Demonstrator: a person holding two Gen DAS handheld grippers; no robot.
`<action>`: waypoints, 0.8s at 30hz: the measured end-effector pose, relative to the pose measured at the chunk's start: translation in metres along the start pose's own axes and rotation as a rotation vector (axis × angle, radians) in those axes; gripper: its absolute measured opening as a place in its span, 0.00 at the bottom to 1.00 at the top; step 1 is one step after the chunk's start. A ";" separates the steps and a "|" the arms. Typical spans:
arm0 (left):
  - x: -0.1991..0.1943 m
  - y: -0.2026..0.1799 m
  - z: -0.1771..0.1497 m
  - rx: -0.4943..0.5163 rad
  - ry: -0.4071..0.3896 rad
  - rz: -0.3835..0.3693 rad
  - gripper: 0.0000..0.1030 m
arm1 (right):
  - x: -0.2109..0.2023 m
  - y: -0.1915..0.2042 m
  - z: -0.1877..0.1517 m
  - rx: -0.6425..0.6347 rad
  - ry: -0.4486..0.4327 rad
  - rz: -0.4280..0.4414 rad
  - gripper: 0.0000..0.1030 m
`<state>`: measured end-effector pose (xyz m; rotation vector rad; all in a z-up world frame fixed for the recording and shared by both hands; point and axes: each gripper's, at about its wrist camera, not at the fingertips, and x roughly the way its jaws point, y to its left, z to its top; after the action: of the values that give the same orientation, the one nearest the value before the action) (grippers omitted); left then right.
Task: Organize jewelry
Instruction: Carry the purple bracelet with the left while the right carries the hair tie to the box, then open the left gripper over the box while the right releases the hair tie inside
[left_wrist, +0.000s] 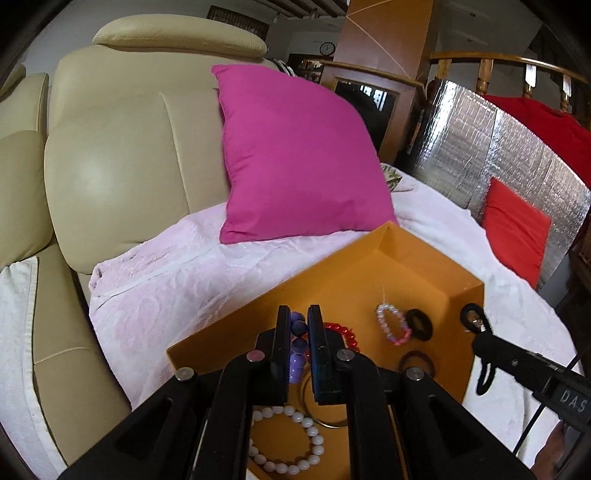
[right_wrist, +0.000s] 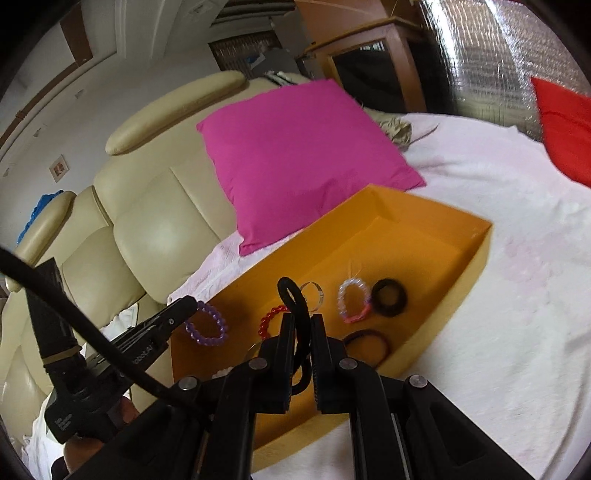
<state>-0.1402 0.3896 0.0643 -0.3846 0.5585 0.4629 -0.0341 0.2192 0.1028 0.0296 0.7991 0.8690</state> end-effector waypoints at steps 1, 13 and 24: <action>0.001 0.001 -0.001 -0.001 0.007 0.002 0.09 | 0.006 0.002 -0.002 0.002 0.013 0.000 0.09; 0.016 -0.012 -0.001 -0.021 0.058 -0.077 0.09 | 0.037 -0.001 -0.004 0.030 0.045 -0.033 0.09; 0.047 -0.065 -0.002 0.007 0.144 -0.267 0.10 | -0.007 -0.045 0.019 0.099 -0.076 -0.124 0.09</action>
<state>-0.0726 0.3498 0.0500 -0.4811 0.6380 0.1768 0.0056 0.1895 0.1057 0.0989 0.7642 0.7068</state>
